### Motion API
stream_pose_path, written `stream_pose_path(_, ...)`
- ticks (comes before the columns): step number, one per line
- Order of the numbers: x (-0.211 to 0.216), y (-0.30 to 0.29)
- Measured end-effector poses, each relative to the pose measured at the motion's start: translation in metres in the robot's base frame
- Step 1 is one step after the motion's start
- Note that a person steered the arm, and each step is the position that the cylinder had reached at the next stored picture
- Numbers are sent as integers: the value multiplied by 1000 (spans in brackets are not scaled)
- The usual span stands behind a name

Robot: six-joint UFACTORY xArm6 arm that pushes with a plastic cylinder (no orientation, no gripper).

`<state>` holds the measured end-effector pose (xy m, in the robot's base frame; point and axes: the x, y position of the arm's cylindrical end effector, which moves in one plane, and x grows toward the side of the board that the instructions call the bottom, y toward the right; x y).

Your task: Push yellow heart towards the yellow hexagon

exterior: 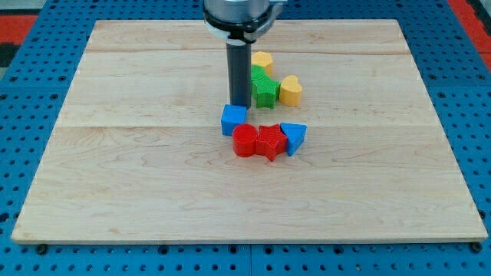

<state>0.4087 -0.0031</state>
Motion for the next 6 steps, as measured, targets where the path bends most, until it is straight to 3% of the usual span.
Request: stream_pose_path(6, -2, 55)
